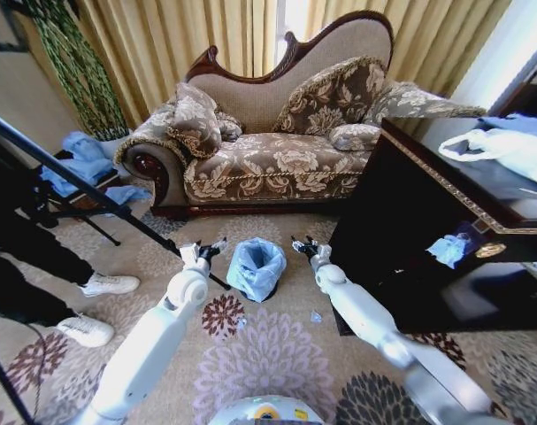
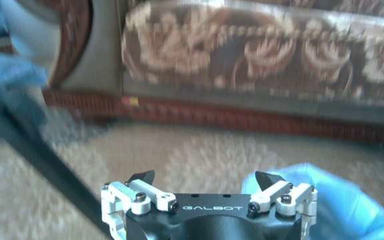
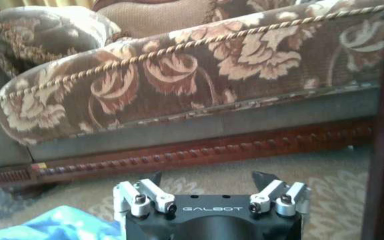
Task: Place a garbage bag over the trash bin.
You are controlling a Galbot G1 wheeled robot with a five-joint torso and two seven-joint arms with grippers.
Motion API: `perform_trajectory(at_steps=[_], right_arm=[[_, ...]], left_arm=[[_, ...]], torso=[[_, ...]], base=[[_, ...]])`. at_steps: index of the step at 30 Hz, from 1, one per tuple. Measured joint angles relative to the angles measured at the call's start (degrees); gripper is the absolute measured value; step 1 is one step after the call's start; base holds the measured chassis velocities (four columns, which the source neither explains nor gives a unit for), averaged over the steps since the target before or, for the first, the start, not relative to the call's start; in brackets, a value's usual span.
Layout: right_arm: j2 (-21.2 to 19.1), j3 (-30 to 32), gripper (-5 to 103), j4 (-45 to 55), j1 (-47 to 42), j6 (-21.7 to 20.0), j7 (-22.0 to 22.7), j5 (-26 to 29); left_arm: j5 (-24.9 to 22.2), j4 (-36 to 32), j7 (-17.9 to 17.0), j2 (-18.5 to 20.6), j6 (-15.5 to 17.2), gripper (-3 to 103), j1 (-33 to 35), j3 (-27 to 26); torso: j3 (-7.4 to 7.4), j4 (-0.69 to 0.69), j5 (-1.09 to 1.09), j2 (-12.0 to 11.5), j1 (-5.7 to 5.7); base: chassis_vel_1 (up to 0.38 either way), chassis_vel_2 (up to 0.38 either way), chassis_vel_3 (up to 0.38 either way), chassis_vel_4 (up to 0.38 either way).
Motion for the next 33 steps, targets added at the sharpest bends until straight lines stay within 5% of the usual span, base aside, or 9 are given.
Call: perform_trajectory(at_steps=[3,6,7,8,12,19,22,26,33], right_arm=[[-1.84,1.45,96,5.60,-3.23,0.07,2.22,0.70],[-4.26,3.22,100,12.16,-8.29,0.37,4.23,0.59],[-4.26,3.22,100,12.16,-8.29,0.37,4.23,0.59],[-5.11,4.06,100,14.87,-10.80,0.66,5.05,-0.04],[-5.88,5.83,100,17.98,-15.25,1.24,6.21,-2.20],[-5.35,6.67,100,19.11,-17.74,1.54,7.30,-4.38],[-4.85,6.17,100,18.68,-17.33,1.34,7.38,-4.45],[-4.55,5.80,100,18.21,-17.00,1.31,7.40,-4.45],[-4.17,4.91,100,16.78,-15.68,1.11,7.34,-4.64]], left_arm=[[-0.51,4.94,2.41,-2.02,-3.28,100,-0.28,0.71],[0.46,13.67,12.20,-4.55,-12.44,100,-1.03,1.24],[0.46,13.67,12.20,-4.55,-12.44,100,-1.03,1.24],[0.67,17.88,18.07,-5.73,-16.70,100,-1.44,1.30],[0.76,22.75,25.58,-6.97,-20.56,100,-1.77,1.25],[-0.07,26.06,26.43,-6.84,-21.21,98,-4.20,1.52],[-0.68,26.69,26.23,-6.42,-21.90,82,-4.77,1.43],[-1.41,27.38,26.41,-6.09,-21.94,77,-4.91,1.43],[-0.90,27.89,28.87,-5.73,-22.13,44,-5.26,1.47]], torso=[[0.00,0.00,0.00,0.00,0.00],[0.00,-0.06,0.01,0.00,0.00],[0.00,-0.06,0.01,0.00,0.00],[0.00,-0.05,-0.01,0.00,0.00],[0.00,-0.04,0.00,-0.01,0.00],[0.00,-0.03,0.00,-0.01,0.00],[0.00,-0.02,0.00,-0.01,0.00],[0.01,-0.02,0.00,-0.01,0.00],[0.01,-0.03,0.00,-0.01,0.01]], base=[[0.000,0.000,0.000,0.000],[0.000,0.000,0.000,0.000],[0.000,0.000,0.000,0.000],[0.000,0.000,0.000,0.000],[0.000,0.000,0.000,0.000],[0.000,0.000,0.000,0.000],[0.000,0.000,0.000,0.000],[0.000,0.000,0.000,0.000],[0.000,0.000,0.000,0.000]])
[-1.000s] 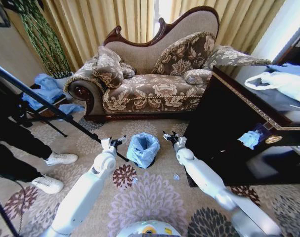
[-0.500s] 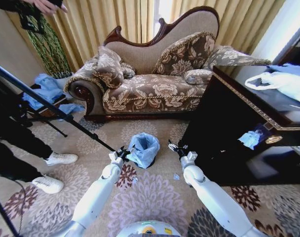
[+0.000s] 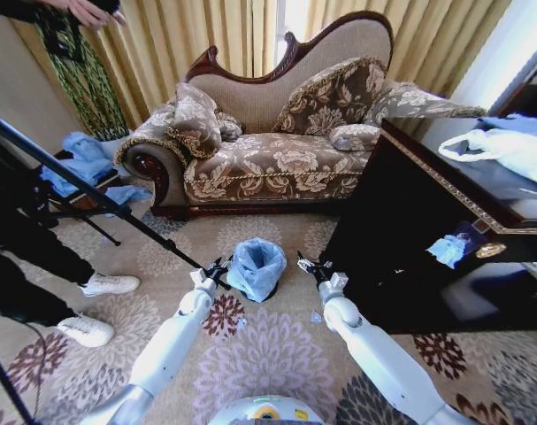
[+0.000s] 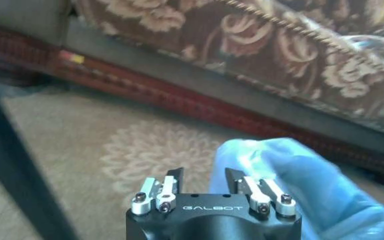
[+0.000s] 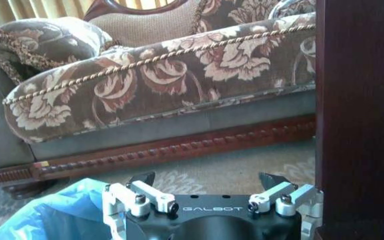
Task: Place a garbage bag over the trash bin.
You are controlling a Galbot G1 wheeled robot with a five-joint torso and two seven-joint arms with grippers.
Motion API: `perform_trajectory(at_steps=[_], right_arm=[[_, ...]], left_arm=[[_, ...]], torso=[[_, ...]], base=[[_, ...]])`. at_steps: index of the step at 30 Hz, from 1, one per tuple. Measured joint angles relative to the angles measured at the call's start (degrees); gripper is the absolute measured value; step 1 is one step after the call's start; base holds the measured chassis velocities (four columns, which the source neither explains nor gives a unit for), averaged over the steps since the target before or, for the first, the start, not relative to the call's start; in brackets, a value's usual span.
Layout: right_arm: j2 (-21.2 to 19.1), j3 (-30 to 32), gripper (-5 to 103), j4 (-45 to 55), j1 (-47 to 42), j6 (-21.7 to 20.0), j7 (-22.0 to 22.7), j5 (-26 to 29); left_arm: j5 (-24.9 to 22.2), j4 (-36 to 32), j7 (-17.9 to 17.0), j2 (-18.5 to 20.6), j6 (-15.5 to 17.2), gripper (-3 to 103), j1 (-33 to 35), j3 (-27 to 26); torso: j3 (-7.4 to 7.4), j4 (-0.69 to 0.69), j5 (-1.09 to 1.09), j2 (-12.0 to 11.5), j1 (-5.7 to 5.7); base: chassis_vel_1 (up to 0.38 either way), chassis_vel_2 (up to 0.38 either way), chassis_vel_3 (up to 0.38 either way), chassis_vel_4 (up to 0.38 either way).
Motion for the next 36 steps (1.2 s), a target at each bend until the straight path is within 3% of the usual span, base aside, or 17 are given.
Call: perform_trajectory(at_steps=[4,9,12,14,21,36], right_arm=[[0.33,-0.19,100,-1.22,0.38,0.00,-0.35,-0.37],[0.40,-0.31,100,-2.04,0.35,0.28,-1.08,-1.10],[0.33,-0.37,100,-2.05,0.33,0.34,-1.23,-1.08],[0.31,-0.45,100,-2.20,0.44,0.41,-1.32,-1.01],[0.20,-0.64,100,-2.96,0.60,0.47,-1.71,-1.05],[0.44,-1.25,100,-3.54,1.26,0.70,-1.96,-1.17]], left_arm=[[0.15,-2.52,0.60,0.02,2.14,33,0.58,0.09],[1.59,-0.42,0.72,-0.89,2.77,54,-0.87,1.08],[2.24,0.98,0.73,-1.36,2.76,60,-1.77,1.57],[2.70,2.08,0.75,-1.82,2.72,72,-2.70,1.77],[3.00,0.89,0.41,-2.15,2.89,80,-2.63,1.85],[2.86,1.55,0.29,-2.09,3.36,67,-2.71,1.49]], torso=[[0.00,0.00,0.00,0.00,0.00],[0.00,0.00,0.00,0.00,0.00],[0.00,-0.01,0.00,0.00,0.00],[0.00,-0.01,0.01,0.00,0.00],[0.00,-0.01,0.01,0.00,0.00],[0.00,0.00,0.00,0.00,0.00]], base=[[0.000,0.000,0.000,0.000],[0.000,0.000,0.000,0.000],[0.000,0.000,0.000,0.000],[0.000,0.000,0.000,0.000],[0.000,0.000,0.000,0.000],[0.000,0.000,0.000,0.000]])
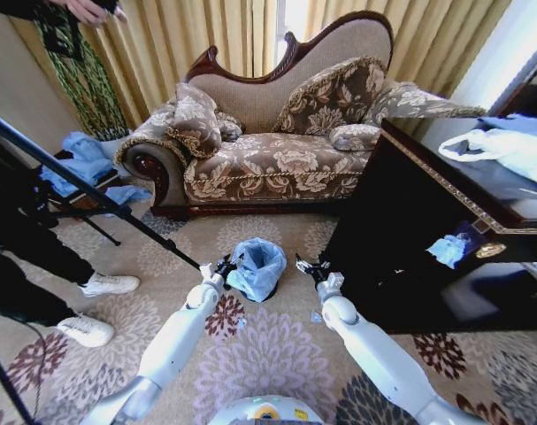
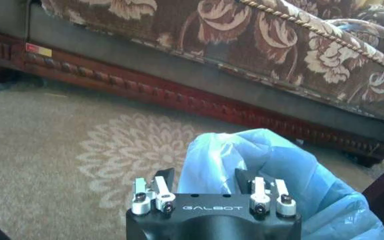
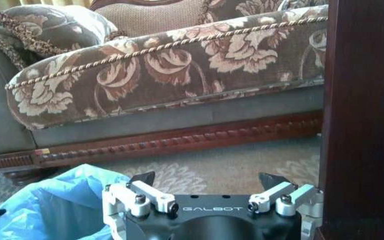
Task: Place a garbage bag over the trash bin.
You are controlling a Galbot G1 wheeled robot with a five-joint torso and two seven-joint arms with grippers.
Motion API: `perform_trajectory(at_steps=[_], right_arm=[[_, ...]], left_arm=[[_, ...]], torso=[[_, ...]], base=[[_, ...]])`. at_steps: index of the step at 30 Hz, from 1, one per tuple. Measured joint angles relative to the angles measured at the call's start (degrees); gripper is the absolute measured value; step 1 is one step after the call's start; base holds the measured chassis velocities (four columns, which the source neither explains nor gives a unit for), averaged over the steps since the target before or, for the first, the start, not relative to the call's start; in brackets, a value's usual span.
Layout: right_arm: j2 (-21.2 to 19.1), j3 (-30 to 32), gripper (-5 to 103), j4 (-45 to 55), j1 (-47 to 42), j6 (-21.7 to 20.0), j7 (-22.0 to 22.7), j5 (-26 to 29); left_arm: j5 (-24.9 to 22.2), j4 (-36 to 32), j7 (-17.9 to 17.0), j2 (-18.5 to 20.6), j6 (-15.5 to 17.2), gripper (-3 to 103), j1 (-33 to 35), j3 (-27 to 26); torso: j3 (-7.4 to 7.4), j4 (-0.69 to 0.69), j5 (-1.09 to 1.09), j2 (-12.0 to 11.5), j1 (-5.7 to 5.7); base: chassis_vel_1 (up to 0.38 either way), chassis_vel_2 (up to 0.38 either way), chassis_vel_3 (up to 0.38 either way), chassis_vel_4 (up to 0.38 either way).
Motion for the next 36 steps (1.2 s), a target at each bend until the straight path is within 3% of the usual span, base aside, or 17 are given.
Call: perform_trajectory(at_steps=[6,19,25,27,31,32,36], right_arm=[[0.04,-0.04,100,-0.26,-0.34,0.17,-0.03,-0.22],[0.12,-0.30,100,-0.57,-0.35,0.18,-0.02,-0.31],[0.19,-0.39,100,-0.78,-0.51,0.18,0.02,-0.37],[0.19,-0.40,100,-0.79,-0.57,0.18,0.02,-0.37],[0.25,-0.44,100,-0.83,-0.60,0.18,0.11,-0.39],[0.25,-0.44,100,-0.83,-0.60,0.18,0.11,-0.39],[0.32,-0.47,100,-0.94,-0.75,0.24,0.25,-0.55]], left_arm=[[0.05,-0.01,0.01,-0.08,-0.20,58,0.16,0.02],[0.05,-0.11,0.11,-0.14,-0.37,54,0.21,0.02],[0.01,-0.18,0.12,-0.23,-0.40,39,-0.02,0.02],[0.01,-0.17,0.12,-0.26,-0.40,39,-0.09,0.02],[0.01,-0.05,0.16,-0.33,-0.41,17,-0.22,0.05],[0.01,-0.05,0.16,-0.33,-0.41,17,-0.22,0.05],[0.01,0.15,0.25,-0.49,-0.67,1,-0.30,0.06]], torso=[[0.00,0.00,0.00,0.00,0.00],[0.00,0.00,0.00,0.00,0.00],[0.00,0.00,0.00,0.00,0.00],[0.00,0.00,0.00,0.00,0.00],[0.00,0.00,0.00,0.00,0.00],[0.00,0.00,0.00,0.00,0.00],[-0.01,0.00,0.02,0.00,0.00]], base=[[0.000,0.000,0.000,0.000],[0.000,0.000,0.000,0.000],[0.000,0.000,0.000,0.000],[0.000,0.000,0.000,0.000],[0.000,0.000,0.000,0.000],[0.000,0.000,0.000,0.000],[0.000,0.000,0.000,0.000]])
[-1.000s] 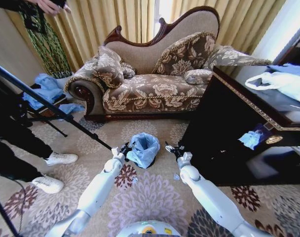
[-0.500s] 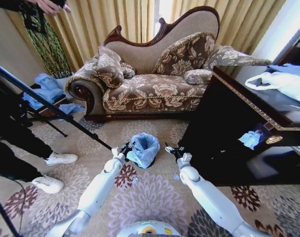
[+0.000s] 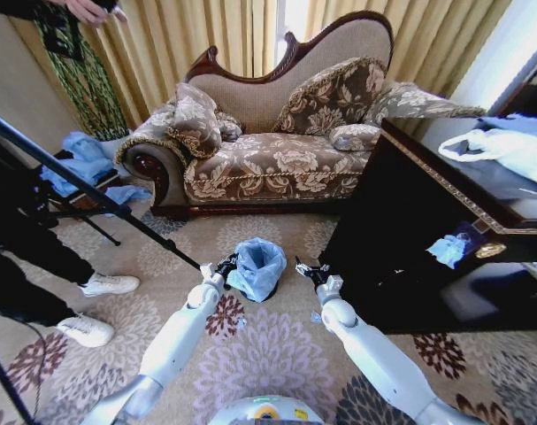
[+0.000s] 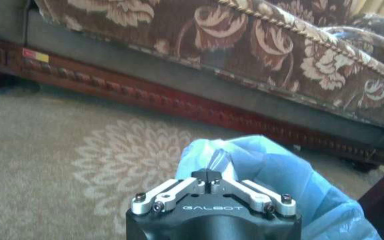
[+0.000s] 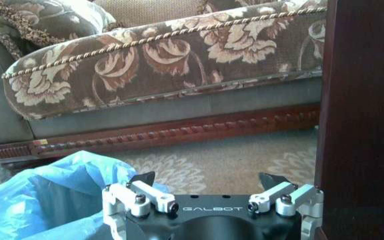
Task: Place a garbage bag over the trash bin.
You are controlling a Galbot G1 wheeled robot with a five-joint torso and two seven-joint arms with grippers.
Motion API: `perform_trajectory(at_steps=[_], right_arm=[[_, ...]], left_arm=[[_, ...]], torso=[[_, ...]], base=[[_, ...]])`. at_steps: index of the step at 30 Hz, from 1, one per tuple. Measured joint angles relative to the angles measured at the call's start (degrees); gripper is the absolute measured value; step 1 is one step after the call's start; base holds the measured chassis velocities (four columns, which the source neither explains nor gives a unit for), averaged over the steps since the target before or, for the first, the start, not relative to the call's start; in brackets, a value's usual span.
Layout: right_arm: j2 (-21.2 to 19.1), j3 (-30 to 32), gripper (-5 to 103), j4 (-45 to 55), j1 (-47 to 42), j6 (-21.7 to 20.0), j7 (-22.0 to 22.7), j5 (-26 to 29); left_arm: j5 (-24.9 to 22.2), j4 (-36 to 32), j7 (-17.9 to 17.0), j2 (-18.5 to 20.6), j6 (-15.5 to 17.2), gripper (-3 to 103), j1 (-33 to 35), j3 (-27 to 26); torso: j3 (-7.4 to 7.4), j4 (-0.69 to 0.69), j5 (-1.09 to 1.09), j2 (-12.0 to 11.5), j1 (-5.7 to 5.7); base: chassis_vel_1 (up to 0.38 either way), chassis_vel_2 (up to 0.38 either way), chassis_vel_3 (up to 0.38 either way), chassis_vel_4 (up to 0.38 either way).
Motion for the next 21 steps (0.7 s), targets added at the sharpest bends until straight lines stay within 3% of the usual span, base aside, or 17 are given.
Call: perform_trajectory(at_steps=[21], right_arm=[[0.27,-0.14,100,0.08,-0.37,0.18,0.24,-0.55]], left_arm=[[0.48,-0.40,0.80,0.16,-1.98,0,0.78,-0.19]], torso=[[0.01,-0.01,-0.02,0.00,0.00]], base=[[0.000,0.000,0.000,0.000]])
